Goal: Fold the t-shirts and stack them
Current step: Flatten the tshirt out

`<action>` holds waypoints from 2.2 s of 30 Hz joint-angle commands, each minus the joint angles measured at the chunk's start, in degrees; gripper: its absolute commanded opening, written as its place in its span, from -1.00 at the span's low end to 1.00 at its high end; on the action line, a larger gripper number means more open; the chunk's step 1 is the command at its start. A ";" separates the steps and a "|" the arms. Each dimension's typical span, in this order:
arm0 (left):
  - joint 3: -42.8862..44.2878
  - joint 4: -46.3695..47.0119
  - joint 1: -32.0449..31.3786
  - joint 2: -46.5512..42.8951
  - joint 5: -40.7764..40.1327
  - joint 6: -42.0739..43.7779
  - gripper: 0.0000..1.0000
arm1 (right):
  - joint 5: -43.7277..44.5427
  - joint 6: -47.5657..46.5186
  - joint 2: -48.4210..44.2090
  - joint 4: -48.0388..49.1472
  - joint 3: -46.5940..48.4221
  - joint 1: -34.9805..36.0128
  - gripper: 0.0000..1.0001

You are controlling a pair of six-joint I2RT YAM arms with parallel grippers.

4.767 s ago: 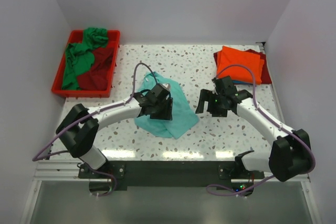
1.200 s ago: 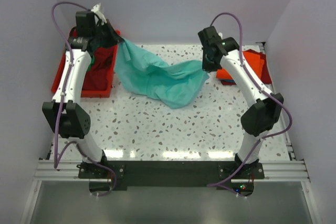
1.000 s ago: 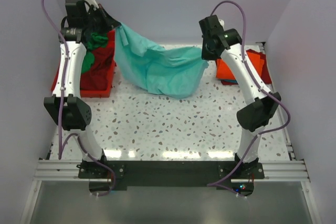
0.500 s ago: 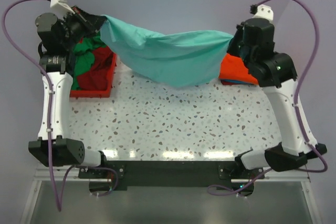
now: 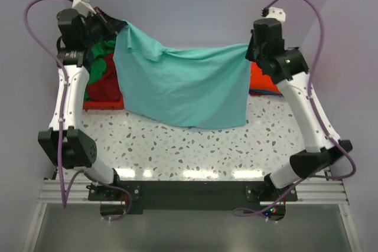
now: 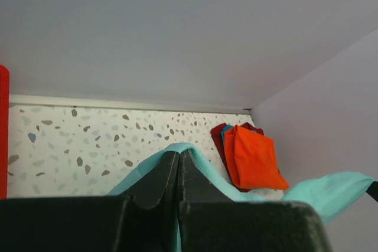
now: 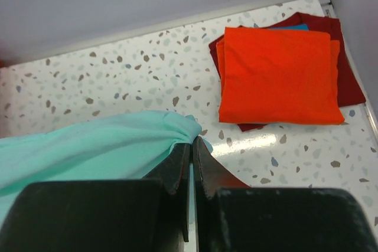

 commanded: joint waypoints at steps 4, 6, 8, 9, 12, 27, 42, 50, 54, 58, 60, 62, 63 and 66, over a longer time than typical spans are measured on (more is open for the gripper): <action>17.46 -1.54 -3.93 14.89 7.10 -1.94 -1.00 | -0.88 -2.82 11.01 2.56 8.59 -2.08 -1.00; 21.68 -1.28 -4.02 17.09 7.19 -2.91 -1.00 | -1.15 -3.43 14.79 1.51 14.64 -2.44 -1.00; 27.13 -0.23 -3.94 19.21 6.84 -4.14 -1.00 | -1.33 -4.66 17.16 0.80 18.44 -2.61 -1.00; 29.93 0.30 -3.85 19.73 6.75 -4.66 -1.00 | -1.15 -5.27 17.61 0.19 21.67 -2.70 -1.00; 29.10 10.02 -3.50 19.66 11.82 -9.31 -1.00 | -1.15 -5.63 17.36 0.62 24.42 -2.70 -1.00; 2.40 23.08 -3.06 -9.58 9.68 -7.93 -1.00 | -7.92 2.54 -14.00 10.21 -3.40 -2.61 -1.00; -6.75 -0.75 -3.23 -23.08 -0.11 -5.89 -1.00 | 1.66 9.91 -24.57 -11.84 -5.96 -2.61 -1.00; -13.12 5.30 -9.11 2.03 5.51 -6.78 -1.00 | -4.40 11.16 -9.21 0.25 -27.23 -6.47 -1.00; 3.65 5.32 -9.65 26.09 9.13 -6.35 -0.12 | -9.05 11.17 3.36 6.95 -28.05 -12.18 -0.85; 17.03 -2.58 -9.82 33.27 7.46 -1.61 0.53 | -10.73 6.51 12.25 3.53 -19.53 -12.28 0.21; 16.79 -3.73 -10.00 31.96 7.63 -0.19 0.59 | -12.83 5.01 12.00 3.18 -18.81 -12.28 0.46; 11.55 -4.35 -10.18 28.55 7.28 2.18 0.61 | -14.59 4.39 10.25 3.96 -21.34 -12.11 0.57; 8.98 -4.70 -10.26 27.31 7.19 3.49 0.61 | -17.04 4.30 8.32 4.31 -22.49 -11.93 0.59; -1.74 -5.40 -10.96 22.04 6.76 6.30 0.61 | -21.18 4.47 4.71 6.51 -28.64 -10.26 0.62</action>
